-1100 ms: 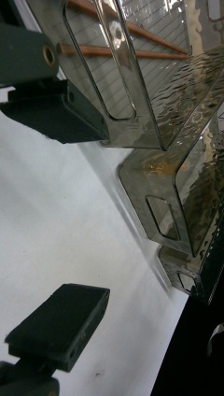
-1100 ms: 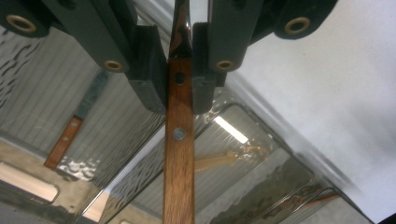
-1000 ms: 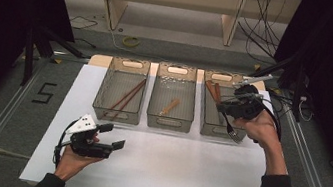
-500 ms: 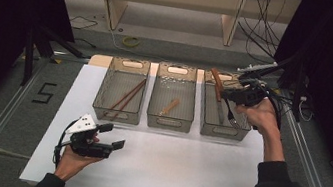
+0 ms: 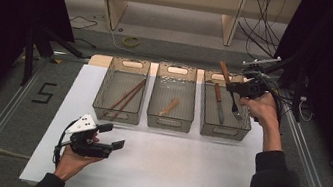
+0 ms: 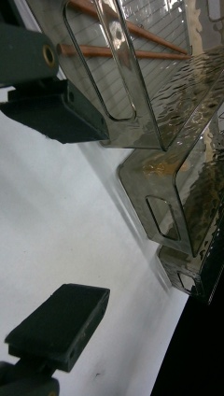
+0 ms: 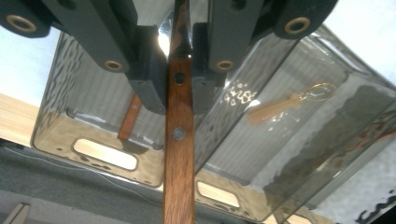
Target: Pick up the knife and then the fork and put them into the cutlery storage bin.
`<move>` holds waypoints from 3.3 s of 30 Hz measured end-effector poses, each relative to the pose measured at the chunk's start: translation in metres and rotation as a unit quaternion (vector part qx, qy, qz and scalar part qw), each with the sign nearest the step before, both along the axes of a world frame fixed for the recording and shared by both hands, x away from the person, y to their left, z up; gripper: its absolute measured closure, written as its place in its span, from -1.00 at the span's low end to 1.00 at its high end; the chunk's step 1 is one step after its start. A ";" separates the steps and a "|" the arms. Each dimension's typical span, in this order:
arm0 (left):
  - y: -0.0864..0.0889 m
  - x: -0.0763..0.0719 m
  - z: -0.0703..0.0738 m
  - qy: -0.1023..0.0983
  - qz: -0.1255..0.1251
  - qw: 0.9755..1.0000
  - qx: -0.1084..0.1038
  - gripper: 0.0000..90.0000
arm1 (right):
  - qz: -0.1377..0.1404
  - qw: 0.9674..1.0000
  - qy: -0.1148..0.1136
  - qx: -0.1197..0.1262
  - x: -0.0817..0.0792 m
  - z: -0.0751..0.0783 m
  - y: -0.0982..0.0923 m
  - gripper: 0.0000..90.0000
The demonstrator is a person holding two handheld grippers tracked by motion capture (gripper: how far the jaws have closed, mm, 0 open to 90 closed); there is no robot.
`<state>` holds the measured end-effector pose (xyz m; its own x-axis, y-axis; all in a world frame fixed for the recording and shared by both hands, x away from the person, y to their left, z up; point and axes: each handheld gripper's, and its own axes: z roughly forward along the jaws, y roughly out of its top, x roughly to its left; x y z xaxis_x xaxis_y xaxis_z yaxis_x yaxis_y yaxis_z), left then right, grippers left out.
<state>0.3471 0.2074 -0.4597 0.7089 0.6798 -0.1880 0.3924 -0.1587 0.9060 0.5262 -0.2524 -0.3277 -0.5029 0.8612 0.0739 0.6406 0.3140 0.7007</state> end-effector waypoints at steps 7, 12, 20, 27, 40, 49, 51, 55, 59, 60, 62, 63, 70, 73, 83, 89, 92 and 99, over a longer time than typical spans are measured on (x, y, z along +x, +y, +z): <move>0.000 0.000 0.000 0.000 -0.001 1.000 0.002 -0.57 | -0.023 1.000 0.005 -0.001 0.011 -0.008 -0.004 0.73; 0.000 0.000 0.000 -0.001 0.000 1.000 0.000 -0.57 | -0.039 0.999 0.012 -0.003 0.017 -0.014 -0.005 0.73; 0.000 0.000 0.000 -0.001 0.000 1.000 0.000 -0.57 | -0.053 0.998 0.015 -0.004 0.025 -0.023 -0.005 0.73; 0.000 0.000 0.000 -0.001 -0.002 1.000 0.001 -0.57 | -0.063 0.998 0.015 -0.009 0.028 -0.031 -0.005 0.73; 0.000 0.000 0.000 -0.001 -0.003 1.000 0.001 -0.57 | -0.076 0.997 0.020 -0.016 0.033 -0.039 -0.006 0.72; 0.000 0.000 0.000 -0.001 -0.002 1.000 0.001 -0.57 | -0.079 0.996 0.028 -0.020 0.036 -0.047 -0.002 0.72; 0.000 0.000 0.001 -0.002 -0.003 1.000 0.001 -0.57 | -0.080 0.996 0.030 -0.020 0.036 -0.050 -0.002 0.72; 0.000 0.000 0.000 -0.001 -0.002 1.000 0.001 -0.57 | -0.082 0.996 0.036 -0.020 0.035 -0.056 -0.003 0.72; 0.000 0.000 0.000 -0.001 -0.003 1.000 0.001 -0.57 | -0.085 0.995 0.039 -0.020 0.035 -0.060 -0.005 0.72; 0.000 0.000 0.000 -0.002 -0.003 1.000 0.002 -0.57 | -0.086 0.995 0.041 -0.019 0.035 -0.061 -0.005 0.72; 0.000 0.000 0.000 -0.002 -0.004 1.000 0.001 -0.57 | -0.084 0.995 0.043 -0.019 0.035 -0.061 -0.006 0.72; 0.000 0.000 0.000 -0.002 -0.004 1.000 0.001 -0.57 | -0.083 0.995 0.046 -0.017 0.035 -0.062 -0.006 0.71; 0.000 0.000 0.000 -0.002 -0.003 1.000 0.001 -0.57 | -0.096 0.994 0.058 -0.016 0.036 -0.060 -0.005 0.00; 0.000 0.000 0.001 -0.002 -0.004 1.000 0.002 -0.57 | -0.092 0.994 0.057 -0.012 0.034 -0.059 -0.005 -0.10; -0.001 0.000 0.001 -0.001 -0.004 1.000 0.002 -0.57 | -0.072 0.997 0.035 0.015 0.020 -0.051 -0.002 -0.24; -0.001 0.000 0.001 0.000 -0.004 1.000 0.001 -0.57 | -0.062 0.997 0.018 0.037 0.008 -0.050 -0.003 -0.30; -0.001 0.000 0.001 0.001 -0.004 1.000 0.000 -0.57 | -0.057 0.997 0.009 0.047 -0.001 -0.049 -0.002 -0.31; -0.001 0.000 0.001 0.001 -0.003 1.000 -0.001 -0.57 | -0.040 0.997 -0.016 0.064 -0.025 -0.045 0.003 -0.36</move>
